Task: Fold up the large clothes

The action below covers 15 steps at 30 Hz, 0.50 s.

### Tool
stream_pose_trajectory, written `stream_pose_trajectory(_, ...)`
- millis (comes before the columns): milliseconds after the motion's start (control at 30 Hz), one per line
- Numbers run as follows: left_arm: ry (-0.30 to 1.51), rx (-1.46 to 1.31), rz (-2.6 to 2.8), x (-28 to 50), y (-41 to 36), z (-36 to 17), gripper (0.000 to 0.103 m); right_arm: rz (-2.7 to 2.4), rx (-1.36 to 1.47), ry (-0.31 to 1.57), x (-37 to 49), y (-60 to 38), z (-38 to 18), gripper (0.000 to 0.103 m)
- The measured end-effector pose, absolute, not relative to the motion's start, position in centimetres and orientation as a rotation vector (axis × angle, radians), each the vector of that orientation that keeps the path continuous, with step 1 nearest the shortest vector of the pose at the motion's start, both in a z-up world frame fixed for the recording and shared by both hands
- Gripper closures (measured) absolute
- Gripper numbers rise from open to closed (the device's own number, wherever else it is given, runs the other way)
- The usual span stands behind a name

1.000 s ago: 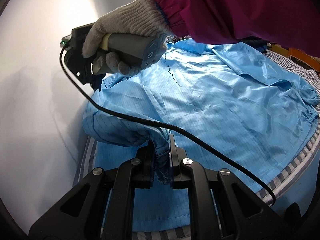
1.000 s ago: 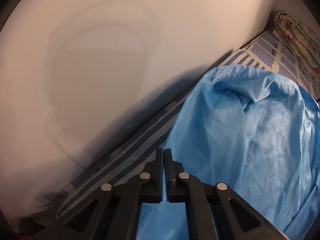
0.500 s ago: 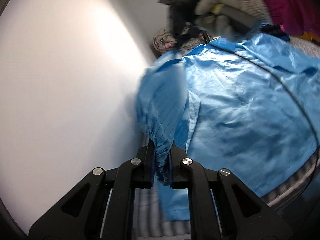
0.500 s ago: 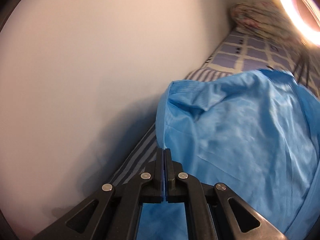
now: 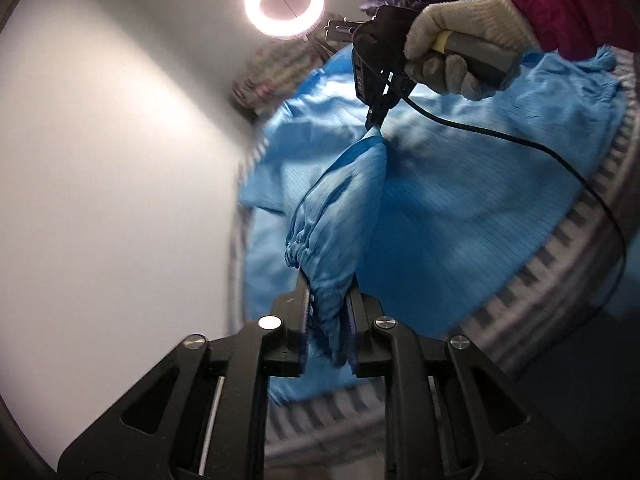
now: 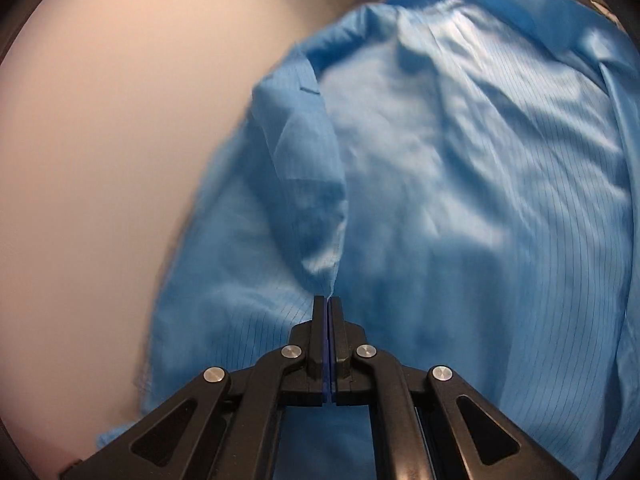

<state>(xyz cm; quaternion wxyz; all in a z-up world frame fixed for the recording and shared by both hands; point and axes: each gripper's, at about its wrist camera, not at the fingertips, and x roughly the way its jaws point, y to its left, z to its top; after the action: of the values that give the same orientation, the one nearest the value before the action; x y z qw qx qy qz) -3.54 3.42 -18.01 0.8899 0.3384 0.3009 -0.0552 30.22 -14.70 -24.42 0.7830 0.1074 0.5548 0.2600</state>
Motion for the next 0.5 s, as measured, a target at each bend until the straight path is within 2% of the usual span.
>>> stream_pose_trajectory(67, 0.665, 0.654, -0.137, -4.2, 4.2, -17.8, 0.080, 0.538, 0.189, 1.211, 30.1, -14.5, -25.3, 0.103)
stream_pose_trajectory(167, 0.697, 0.587, -0.139, -5.3, 5.5, -16.9, 0.057, 0.534, 0.155, 1.207, 30.1, -14.1, -25.1, 0.103)
stream_pose_trajectory(367, 0.780, 0.263, -0.148, -4.3, 9.8, -14.7, 0.057, 0.532, -0.141, 1.163, 28.4, -11.9, -23.1, 0.100)
stream_pose_trajectory(400, 0.792, 0.196, -0.142, -3.8, 10.7, -14.5, 0.057, 0.518, -0.188, 1.144, 28.0, -11.6, -22.6, 0.096)
stream_pose_trajectory(433, 0.813, 0.111, -0.145, -2.7, 11.5, -14.5, 0.057, 0.502, -0.235, 1.117, 27.4, -11.5, -22.1, 0.081)
stream_pose_trajectory(500, 0.858, -0.047, -0.152, -0.4, 12.8, -15.1, 0.057, 0.505, -0.254, 1.092, 26.5, -11.3, -21.0, 0.077)
